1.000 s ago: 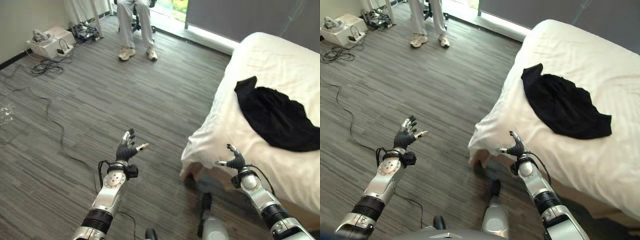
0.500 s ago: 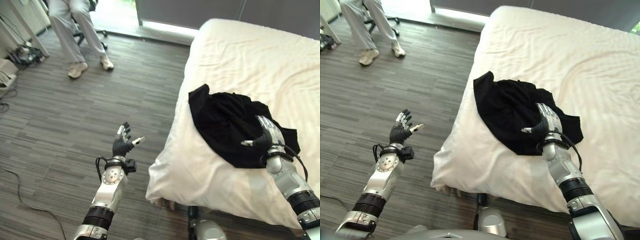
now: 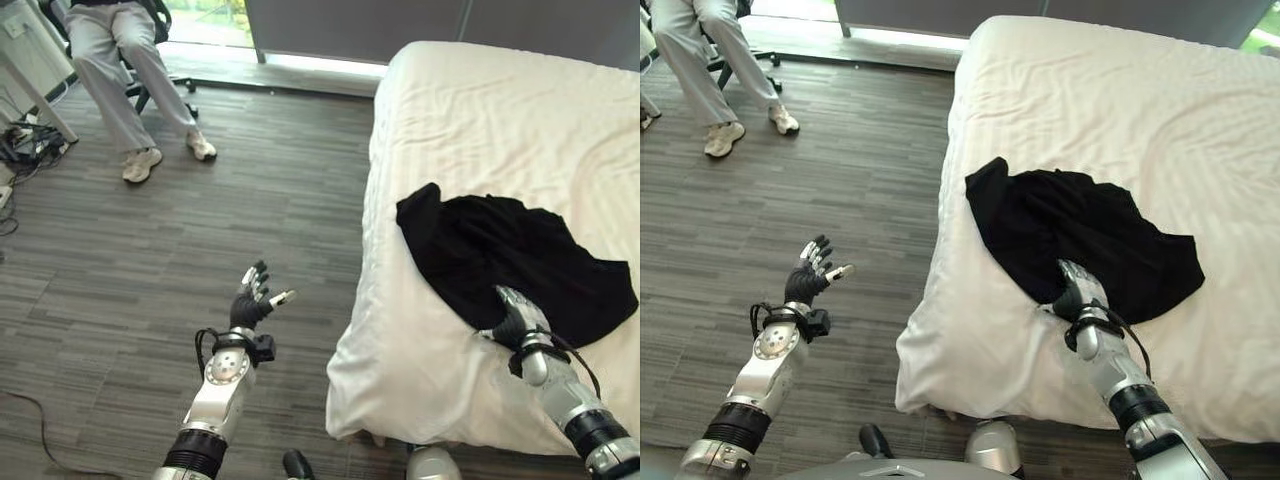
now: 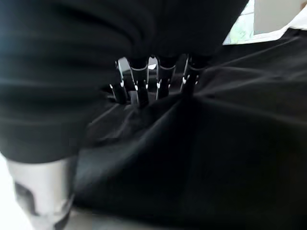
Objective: Pick up bed clothes into laundry basket.
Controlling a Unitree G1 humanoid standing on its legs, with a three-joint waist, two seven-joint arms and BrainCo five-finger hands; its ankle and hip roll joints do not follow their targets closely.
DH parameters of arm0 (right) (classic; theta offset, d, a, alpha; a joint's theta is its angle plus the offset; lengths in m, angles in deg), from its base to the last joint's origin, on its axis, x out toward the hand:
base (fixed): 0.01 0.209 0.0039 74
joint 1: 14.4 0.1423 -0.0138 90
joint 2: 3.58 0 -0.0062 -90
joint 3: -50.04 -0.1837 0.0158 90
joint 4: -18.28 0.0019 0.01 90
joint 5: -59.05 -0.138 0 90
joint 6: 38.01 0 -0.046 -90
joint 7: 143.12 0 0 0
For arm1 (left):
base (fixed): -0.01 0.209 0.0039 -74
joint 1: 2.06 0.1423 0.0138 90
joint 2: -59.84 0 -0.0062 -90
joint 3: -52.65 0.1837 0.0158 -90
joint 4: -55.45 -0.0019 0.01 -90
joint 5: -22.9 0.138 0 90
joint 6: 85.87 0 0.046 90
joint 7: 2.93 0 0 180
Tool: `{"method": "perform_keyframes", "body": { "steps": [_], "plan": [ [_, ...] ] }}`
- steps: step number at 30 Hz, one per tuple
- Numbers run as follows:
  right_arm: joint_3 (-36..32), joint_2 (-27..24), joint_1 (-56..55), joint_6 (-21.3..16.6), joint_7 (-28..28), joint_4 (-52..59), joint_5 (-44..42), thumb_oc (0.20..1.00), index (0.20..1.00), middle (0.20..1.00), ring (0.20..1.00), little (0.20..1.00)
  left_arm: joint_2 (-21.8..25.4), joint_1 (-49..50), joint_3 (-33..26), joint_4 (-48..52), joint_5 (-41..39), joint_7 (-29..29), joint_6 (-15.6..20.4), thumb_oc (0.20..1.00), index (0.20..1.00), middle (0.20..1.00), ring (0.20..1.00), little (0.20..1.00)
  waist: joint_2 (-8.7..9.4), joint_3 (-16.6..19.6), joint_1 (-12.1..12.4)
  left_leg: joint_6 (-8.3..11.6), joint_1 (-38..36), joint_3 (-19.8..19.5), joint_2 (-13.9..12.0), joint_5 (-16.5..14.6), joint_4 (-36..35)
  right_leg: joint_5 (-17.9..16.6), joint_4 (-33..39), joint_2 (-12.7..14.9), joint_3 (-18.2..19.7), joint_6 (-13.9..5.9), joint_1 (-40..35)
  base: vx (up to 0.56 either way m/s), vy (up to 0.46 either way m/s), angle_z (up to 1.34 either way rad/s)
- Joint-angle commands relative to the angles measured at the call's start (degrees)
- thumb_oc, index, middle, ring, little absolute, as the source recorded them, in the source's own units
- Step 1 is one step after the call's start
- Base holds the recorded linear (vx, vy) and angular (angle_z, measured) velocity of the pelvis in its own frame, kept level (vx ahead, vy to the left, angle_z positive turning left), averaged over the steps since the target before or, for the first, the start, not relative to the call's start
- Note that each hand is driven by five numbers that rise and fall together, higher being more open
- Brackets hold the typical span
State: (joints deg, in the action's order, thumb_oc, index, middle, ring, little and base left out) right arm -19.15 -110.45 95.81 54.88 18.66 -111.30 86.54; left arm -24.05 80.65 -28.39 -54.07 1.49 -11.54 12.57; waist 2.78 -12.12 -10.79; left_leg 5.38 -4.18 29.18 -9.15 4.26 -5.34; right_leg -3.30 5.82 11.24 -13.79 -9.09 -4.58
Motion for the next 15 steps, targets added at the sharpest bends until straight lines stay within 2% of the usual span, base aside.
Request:
{"method": "perform_keyframes", "body": {
  "steps": [1, 11, 12, 13, 15],
  "plan": [
    [1.5, -2.1, 9.4, 0.2, -1.9, -2.8, -0.5, 1.0, 1.0, 1.0, 1.0, 1.0, 1.8, -6.5, 0.0, -0.4, -1.2, 0.0, 3.4, 1.0, 1.0, 1.0, 1.0, 1.0, 2.27, 0.3, -0.2, 4.16, -6.5, 2.8, -5.7, -0.6, 0.9, -1.1, -0.8, 0.8, -1.0, -1.09, 4.1, -0.01, -0.071, -0.03],
    [6.6, -2.4, 22.5, 0.7, -3.0, -11.5, -4.7, 1.0, 1.0, 1.0, 1.0, 1.0, 1.5, -16.7, 4.8, -5.6, -3.6, -1.3, 5.4, 1.0, 1.0, 1.0, 1.0, 1.0, -1.1, -3.5, -1.6, 5.3, -0.7, 2.2, -5.9, 1.5, 0.6, -2.5, -0.8, 1.4, 0.3, -1.41, 11.2, -0.06, -0.048, 0.01],
    [6.6, -2.8, 23.7, 0.7, -3.3, -12.2, -5.6, 1.0, 1.0, 1.0, 1.0, 1.0, 1.7, -17.7, 5.1, -6.1, -3.9, -1.6, 5.6, 1.0, 1.0, 1.0, 1.0, 1.0, -1.52, -3.9, -1.7, 5.97, -0.5, 1.4, -6.0, 0.6, 0.7, -1.8, -0.8, 1.5, 0.8, -1.97, 11.6, -0.1, -0.056, -0.03],
    [6.9, -3.3, 25.5, 0.7, -3.4, -13.0, -6.5, 1.0, 1.0, 1.0, 1.0, 1.0, 1.9, -19.3, 5.4, -6.9, -4.1, -1.9, 5.9, 1.0, 1.0, 1.0, 1.0, 1.0, -1.5, -4.6, -1.9, 5.56, 0.8, 2.5, -6.2, 2.0, 0.7, -3.1, -0.8, 1.5, 0.8, -1.49, 13.2, 0.0, 0.0, 0.0],
    [7.5, -3.6, 27.9, 0.8, -3.9, -14.4, -8.1, 1.0, 1.0, 1.0, 1.0, 1.0, 2.5, -21.6, 6.2, -7.9, -4.8, -2.5, 6.5, 1.0, 1.0, 1.0, 1.0, 1.0, -2.1, -5.4, -2.0, 6.39, 1.6, 2.1, -6.3, 1.3, 0.7, -2.6, -0.9, 1.6, 1.6, -2.16, 14.5, -0.05, -0.038, -0.06]
  ]
}}
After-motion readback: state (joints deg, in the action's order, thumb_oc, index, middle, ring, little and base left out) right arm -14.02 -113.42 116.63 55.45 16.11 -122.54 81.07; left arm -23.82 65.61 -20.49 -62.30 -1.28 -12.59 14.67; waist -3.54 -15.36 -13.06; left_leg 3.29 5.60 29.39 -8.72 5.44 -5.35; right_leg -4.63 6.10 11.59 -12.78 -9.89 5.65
